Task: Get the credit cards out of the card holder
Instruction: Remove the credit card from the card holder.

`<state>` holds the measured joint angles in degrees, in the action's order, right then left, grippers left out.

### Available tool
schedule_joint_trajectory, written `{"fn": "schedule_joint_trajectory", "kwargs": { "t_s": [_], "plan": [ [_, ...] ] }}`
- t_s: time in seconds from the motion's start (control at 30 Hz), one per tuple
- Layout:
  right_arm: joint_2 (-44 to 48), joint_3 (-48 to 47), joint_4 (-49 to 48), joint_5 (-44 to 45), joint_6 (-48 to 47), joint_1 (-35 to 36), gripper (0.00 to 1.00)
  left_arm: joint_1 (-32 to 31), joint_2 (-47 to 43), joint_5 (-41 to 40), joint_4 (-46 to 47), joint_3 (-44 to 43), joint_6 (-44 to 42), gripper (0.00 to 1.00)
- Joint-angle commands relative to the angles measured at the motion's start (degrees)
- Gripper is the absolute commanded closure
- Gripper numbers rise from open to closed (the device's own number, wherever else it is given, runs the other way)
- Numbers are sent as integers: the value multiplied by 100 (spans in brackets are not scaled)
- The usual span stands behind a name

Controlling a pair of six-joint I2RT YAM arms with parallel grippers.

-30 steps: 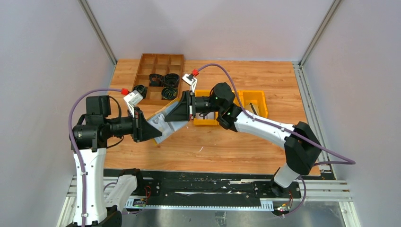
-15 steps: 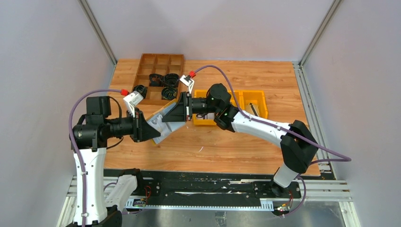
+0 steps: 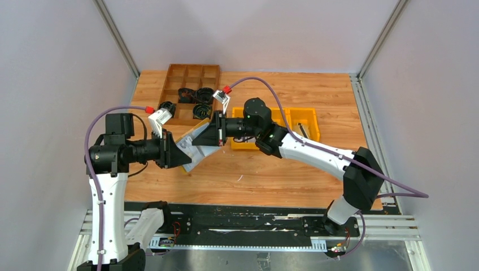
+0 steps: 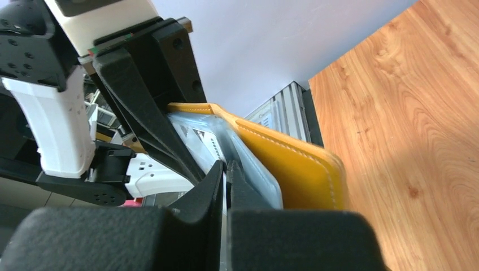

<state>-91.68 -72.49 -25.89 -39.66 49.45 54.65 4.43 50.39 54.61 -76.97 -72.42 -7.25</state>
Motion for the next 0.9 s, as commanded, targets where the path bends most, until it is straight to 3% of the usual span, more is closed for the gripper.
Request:
{"fn": "schedule_joint_trajectory", "kwargs": {
  "t_s": [0.0,0.2,0.43,0.73,0.77,0.87],
  "plan": [
    [176,91,-777,-475,385,335,100,-92,-30,971,406,-81,18,76],
    [339,654,-1917,-723,1129,48,100,-91,-47,1387,410,-109,17,69],
    [645,1025,-1806,-666,1146,-227,100,-91,-153,1662,411,-188,30,81],
    [884,1199,-1669,-606,1067,-353,100,-92,-260,1729,415,-284,85,85],
    [892,1164,-1651,-628,1036,-319,98,-91,-258,1700,419,-275,83,87],
    [959,856,-1054,-546,515,-97,77,-91,-250,1595,411,-247,100,88]
  ]
}}
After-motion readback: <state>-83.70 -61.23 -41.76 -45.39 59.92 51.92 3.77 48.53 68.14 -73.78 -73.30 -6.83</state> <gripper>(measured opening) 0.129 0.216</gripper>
